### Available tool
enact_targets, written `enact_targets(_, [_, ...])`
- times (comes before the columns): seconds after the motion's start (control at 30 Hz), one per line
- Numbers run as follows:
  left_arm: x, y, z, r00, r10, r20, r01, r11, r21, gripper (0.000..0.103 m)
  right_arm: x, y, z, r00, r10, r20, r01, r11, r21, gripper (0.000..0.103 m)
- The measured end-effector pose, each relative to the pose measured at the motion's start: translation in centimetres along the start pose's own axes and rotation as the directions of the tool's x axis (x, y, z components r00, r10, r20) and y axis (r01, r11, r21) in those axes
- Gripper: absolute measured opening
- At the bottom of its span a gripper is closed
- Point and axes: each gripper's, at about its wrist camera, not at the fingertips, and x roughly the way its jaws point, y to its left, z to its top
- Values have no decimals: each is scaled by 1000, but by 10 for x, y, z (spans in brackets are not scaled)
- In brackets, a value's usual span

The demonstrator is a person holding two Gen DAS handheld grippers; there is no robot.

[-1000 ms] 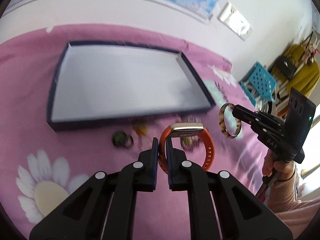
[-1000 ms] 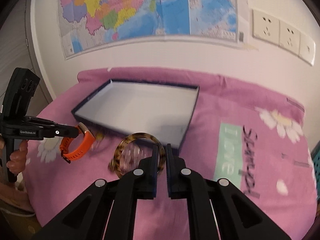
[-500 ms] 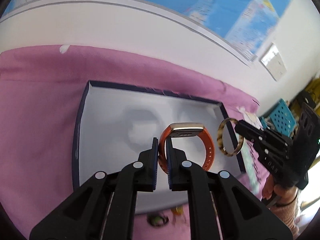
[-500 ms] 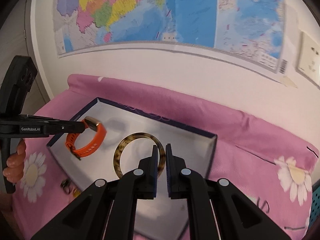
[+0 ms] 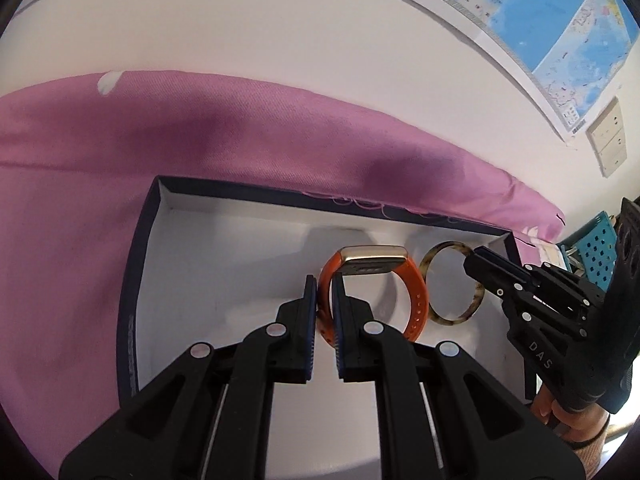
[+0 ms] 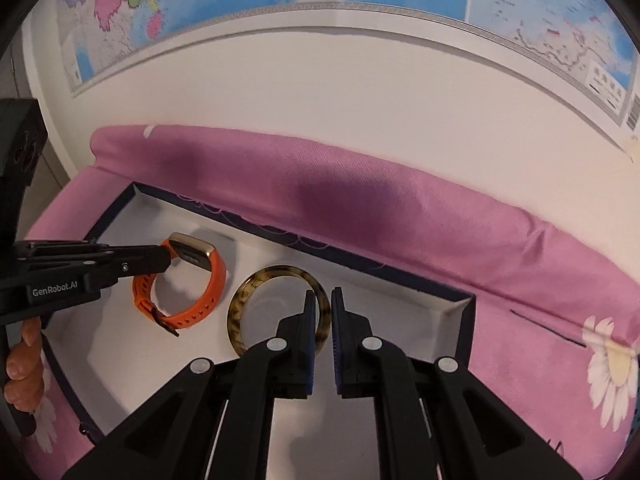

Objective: Organize jewelry
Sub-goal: 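Carry the watch band into the box with the left tool while the right carries the bangle, then lift both open tools up out of the white box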

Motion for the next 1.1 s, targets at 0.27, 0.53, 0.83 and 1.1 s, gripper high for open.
enact_targets(0.27, [18, -11, 9, 999, 38, -24, -37, 999, 13, 9, 14, -2, 7, 999, -16, -38, 17, 999, 46, 6])
enact_targets(0.53, [3, -7, 3, 999, 50, 21, -50, 999, 21, 33, -29, 3, 2, 998, 27, 60, -29, 999, 31, 29])
enact_targets(0.83, [-75, -24, -51, 982, 3, 187, -40, 980, 196, 54, -122, 20, -68, 970, 173, 171, -161, 984, -83, 42])
enact_targets(1.1, [-103, -18, -128, 985, -48, 165, -4, 953, 302, 54, -119, 27, -133, 979, 193, 72, -190, 981, -42, 42])
